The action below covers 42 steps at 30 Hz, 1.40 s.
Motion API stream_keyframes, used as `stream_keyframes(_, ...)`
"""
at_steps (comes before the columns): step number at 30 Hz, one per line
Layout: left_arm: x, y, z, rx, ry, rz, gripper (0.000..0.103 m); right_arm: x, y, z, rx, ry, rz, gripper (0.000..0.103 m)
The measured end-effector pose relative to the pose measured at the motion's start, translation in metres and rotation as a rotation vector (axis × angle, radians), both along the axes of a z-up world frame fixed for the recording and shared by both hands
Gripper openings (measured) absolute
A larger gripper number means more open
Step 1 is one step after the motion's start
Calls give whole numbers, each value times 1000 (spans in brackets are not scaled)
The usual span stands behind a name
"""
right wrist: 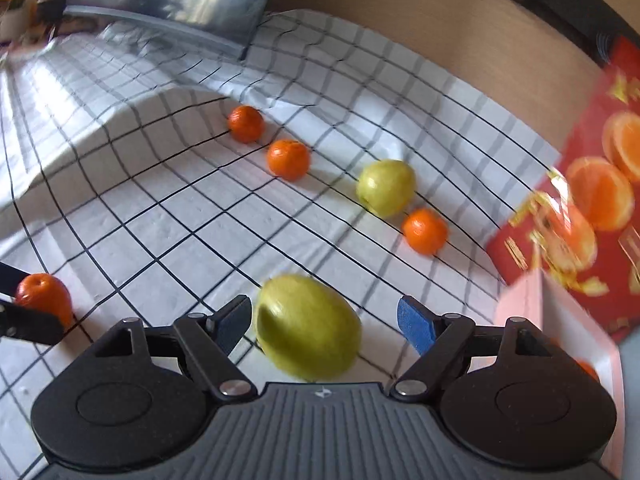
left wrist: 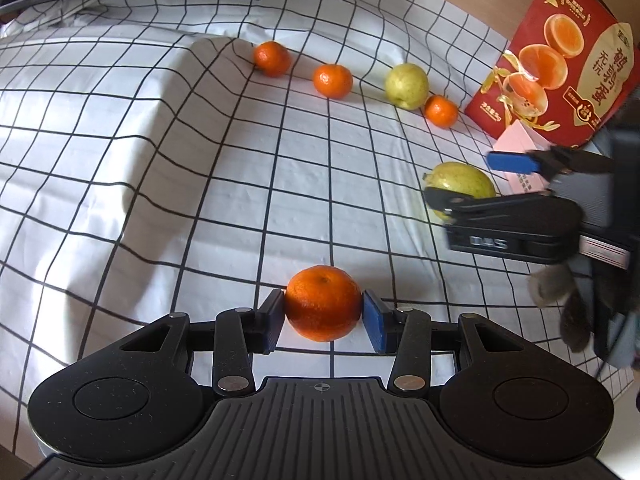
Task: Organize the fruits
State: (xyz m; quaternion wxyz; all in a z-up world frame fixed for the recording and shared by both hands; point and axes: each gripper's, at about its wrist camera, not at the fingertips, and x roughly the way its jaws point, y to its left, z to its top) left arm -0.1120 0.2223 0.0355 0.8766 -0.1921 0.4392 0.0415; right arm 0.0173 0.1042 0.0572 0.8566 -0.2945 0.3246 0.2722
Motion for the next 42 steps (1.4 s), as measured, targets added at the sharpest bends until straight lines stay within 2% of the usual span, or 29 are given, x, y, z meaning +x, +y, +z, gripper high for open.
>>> stream_keyframes(5, 2, -3, -1, -6, 4, -11, 47, 10, 6, -10, 0, 62, 3, 77)
stream_keyframes(8, 5, -4, 0, -3, 4, -16, 47, 10, -1, -11, 6, 69, -20, 64)
stream_keyframes(13, 14, -12, 0, -17, 0, -52, 47, 5, -31, -2, 109, 146, -74, 63)
stream_keyframes(21, 30, -45, 1, -13, -18, -171, 47, -23, -98, 8, 301, 260, -225, 61)
stream_keyframes(30, 42, -77, -2, 0, -19, -271, 47, -50, -156, 19, 416, 221, -338, 60)
stream_keyframes(36, 44, -86, -4, 9, -12, -294, 47, -57, -163, 19, 445, 213, -369, 61)
stream_keyframes(42, 44, -82, -4, -7, -10, -294, 47, -68, -162, 17, 430, 195, -374, 71)
